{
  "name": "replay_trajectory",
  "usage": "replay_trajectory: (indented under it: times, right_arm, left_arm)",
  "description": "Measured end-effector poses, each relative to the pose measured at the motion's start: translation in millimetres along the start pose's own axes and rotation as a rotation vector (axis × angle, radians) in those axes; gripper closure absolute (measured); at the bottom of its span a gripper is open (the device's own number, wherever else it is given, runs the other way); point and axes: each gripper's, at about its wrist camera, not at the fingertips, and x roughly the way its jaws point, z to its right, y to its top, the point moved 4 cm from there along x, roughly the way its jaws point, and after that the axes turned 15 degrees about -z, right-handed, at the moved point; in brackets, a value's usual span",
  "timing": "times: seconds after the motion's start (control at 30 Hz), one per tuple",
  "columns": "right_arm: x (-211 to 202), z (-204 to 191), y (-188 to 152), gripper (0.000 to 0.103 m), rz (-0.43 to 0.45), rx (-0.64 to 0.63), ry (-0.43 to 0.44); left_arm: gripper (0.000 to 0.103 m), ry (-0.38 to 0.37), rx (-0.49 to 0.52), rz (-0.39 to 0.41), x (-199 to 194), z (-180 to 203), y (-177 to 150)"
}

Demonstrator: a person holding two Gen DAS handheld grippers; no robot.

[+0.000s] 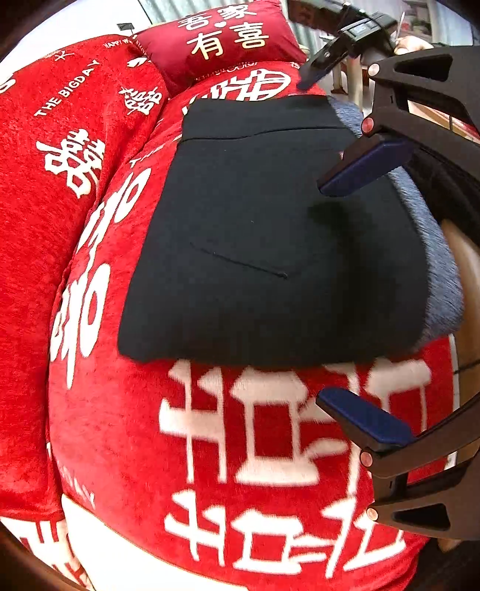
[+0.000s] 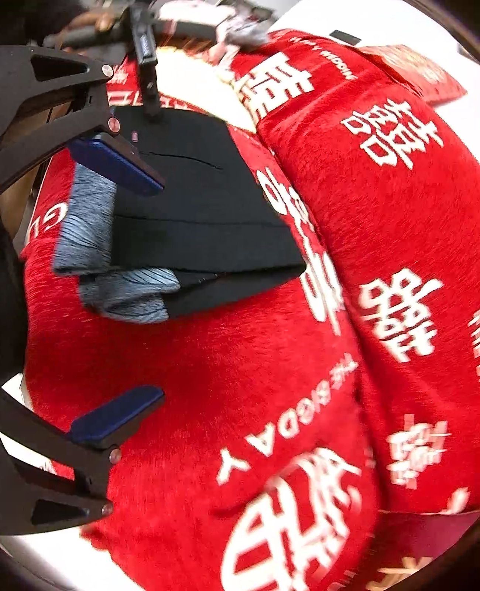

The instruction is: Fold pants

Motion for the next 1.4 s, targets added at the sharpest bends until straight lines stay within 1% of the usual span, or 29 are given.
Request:
replay_trajectory:
  times: [0.07,0.13,0.17,0.2,0.23,0.27,0.33,0.4,0.43,0.5,0.57,0.7,0.8,0.83,0.87,0.93,0.97,1.0,1.03,1.1,1.13,1.23,1.33,1.4]
  right_arm:
    - [19,-9,4,0.0,-0.036,-0.025,0.065]
    - [42,-20,7,0.0,-0.098,-0.062,0.116]
    - [56,-28,5,0.0,-0.139,-0.085,0.142]
    - [70,-36,4,0.0,-0.165,-0.108,0.104]
    - [73,-42,4,0.0,-0.146,-0.135,0.076]
    - [74,-45,4,0.0,-0.13,-0.149,0.076]
    - [76,-44,8,0.0,-0.128,-0.148,0.103]
    - [77,-41,9,0.0,-0.119,-0.153,0.129]
    - [77,-42,9,0.0,-0.115,-0.152,0.135]
    - [79,-44,7,0.0,-0.101,-0.162,0.128]
    - [80,-45,8,0.0,-0.089,-0.159,0.126]
    - [81,-44,10,0.0,-0.074,-0.158,0.12]
    - [80,-45,11,0.0,-0.07,-0.151,0.11]
    - [80,-47,12,0.0,-0.075,-0.151,0.098]
    - [79,-49,12,0.001,-0.081,-0.153,0.082]
    - [73,-57,9,0.005,-0.07,-0.178,0.064]
    - [69,-62,7,0.009,-0.054,-0.194,0.061]
    - [63,-67,4,0.017,-0.038,-0.211,0.063]
    - [59,-70,3,0.027,-0.027,-0.219,0.063]
    - [51,-74,1,0.037,-0.012,-0.222,0.052]
    - [50,-76,1,0.04,-0.011,-0.219,0.048]
    - [44,-83,0,0.045,-0.01,-0.216,0.038]
    - [32,-96,-1,0.049,0.004,-0.234,0.052]
    - [26,-107,-1,0.05,0.009,-0.248,0.044]
  left_arm:
    - [0.0,0.006,0.03,-0.016,12,6,3]
    - [0.0,0.04,0.056,-0.004,19,11,3]
    - [0.0,0.036,0.058,0.003,21,11,4]
    - [0.0,0.023,0.055,0.006,22,10,5]
    - [0.0,-0.002,0.05,0.002,25,6,9]
    - [0.0,-0.014,0.059,0.004,26,5,12]
    - [0.0,-0.026,0.126,0.0,25,5,16]
    - [0.0,-0.056,0.159,-0.013,24,4,16]
    - [0.0,-0.079,0.187,-0.009,21,0,13]
    - [0.0,-0.101,0.235,0.007,21,-1,10]
    - [0.0,-0.099,0.234,0.029,22,-1,9]
    - [0.0,-0.048,0.19,0.083,28,9,16]
    - [0.0,-0.027,0.164,0.075,32,15,22]
    - [0.006,-0.024,0.159,0.071,31,16,22]
    - [0.009,-0.021,0.158,0.073,31,18,24]
    - [0.024,-0.019,0.15,0.078,25,17,23]
    - [0.028,-0.025,0.143,0.08,22,14,23]
    - [0.036,-0.033,0.138,0.082,19,12,22]
    - [0.041,-0.038,0.139,0.084,16,11,22]
    - [0.045,-0.038,0.151,0.085,14,12,22]
    - [0.047,-0.035,0.158,0.089,12,13,21]
    - [0.054,-0.035,0.17,0.093,7,15,18]
    - [0.055,-0.057,0.171,0.093,-2,13,17]
    - [0.055,-0.057,0.166,0.093,-6,10,16]
